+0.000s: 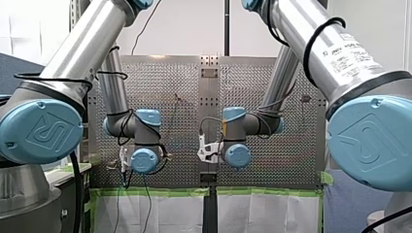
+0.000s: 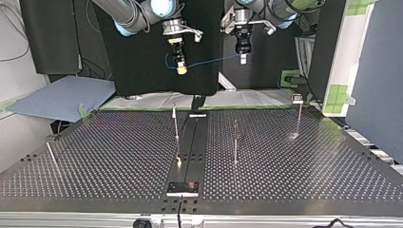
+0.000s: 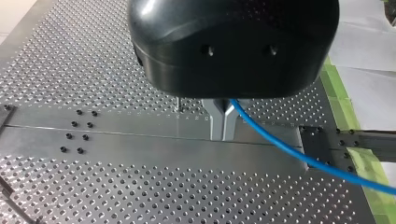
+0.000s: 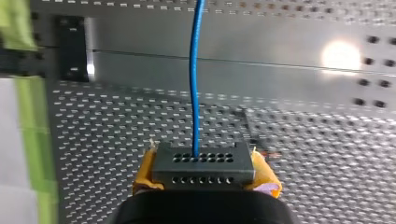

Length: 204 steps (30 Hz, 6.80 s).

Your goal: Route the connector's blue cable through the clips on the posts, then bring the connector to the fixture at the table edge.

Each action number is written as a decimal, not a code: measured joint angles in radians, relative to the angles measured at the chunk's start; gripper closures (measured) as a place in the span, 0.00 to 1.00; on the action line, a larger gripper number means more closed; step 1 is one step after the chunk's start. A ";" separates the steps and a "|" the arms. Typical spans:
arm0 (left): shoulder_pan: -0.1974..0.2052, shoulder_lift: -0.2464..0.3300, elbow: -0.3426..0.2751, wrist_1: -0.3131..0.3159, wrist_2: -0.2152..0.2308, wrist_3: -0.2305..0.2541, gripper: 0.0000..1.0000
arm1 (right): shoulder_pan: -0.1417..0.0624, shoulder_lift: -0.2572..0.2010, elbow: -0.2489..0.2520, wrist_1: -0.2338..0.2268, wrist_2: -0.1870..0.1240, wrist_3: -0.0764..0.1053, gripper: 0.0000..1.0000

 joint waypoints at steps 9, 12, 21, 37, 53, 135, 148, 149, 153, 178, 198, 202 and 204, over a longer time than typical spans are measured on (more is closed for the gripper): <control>0.000 0.000 0.000 0.000 0.000 0.000 1.00 | 0.000 0.029 -0.001 0.006 0.000 0.004 1.00; 0.000 0.000 0.000 0.000 0.000 0.000 1.00 | 0.000 0.030 -0.001 0.006 0.000 0.004 1.00; 0.004 0.051 0.012 0.026 -0.016 0.011 1.00 | 0.004 -0.009 -0.040 0.041 0.001 0.029 1.00; 0.038 0.196 0.052 -0.105 -0.073 0.041 1.00 | -0.024 -0.145 -0.074 0.175 -0.076 0.110 1.00; 0.081 0.341 0.141 -0.250 -0.078 0.043 1.00 | -0.088 -0.294 -0.114 0.241 -0.118 0.136 1.00; 0.277 0.204 0.509 -0.537 0.252 -0.007 1.00 | -0.265 -0.242 -0.290 0.328 -0.311 0.187 1.00; 0.298 0.199 0.582 -0.590 0.267 -0.009 1.00 | -0.290 -0.240 -0.295 0.325 -0.312 0.187 1.00; 0.300 0.199 0.583 -0.592 0.270 -0.009 1.00 | -0.292 -0.239 -0.297 0.325 -0.312 0.187 1.00; 0.308 0.199 0.585 -0.597 0.275 -0.009 1.00 | -0.302 -0.239 -0.301 0.327 -0.313 0.187 1.00; 0.330 0.201 0.584 -0.702 0.273 -0.002 0.00 | -0.312 -0.237 -0.304 0.351 -0.344 0.187 1.00; 0.319 0.305 0.474 -0.734 0.378 -0.132 0.00 | -0.312 -0.237 -0.304 0.367 -0.347 0.187 1.00; 0.317 0.316 0.447 -0.733 0.417 -0.163 0.00 | -0.312 -0.237 -0.304 0.368 -0.347 0.187 1.00; 0.316 0.318 0.442 -0.734 0.434 -0.168 0.00 | -0.312 -0.237 -0.304 0.368 -0.347 0.187 1.00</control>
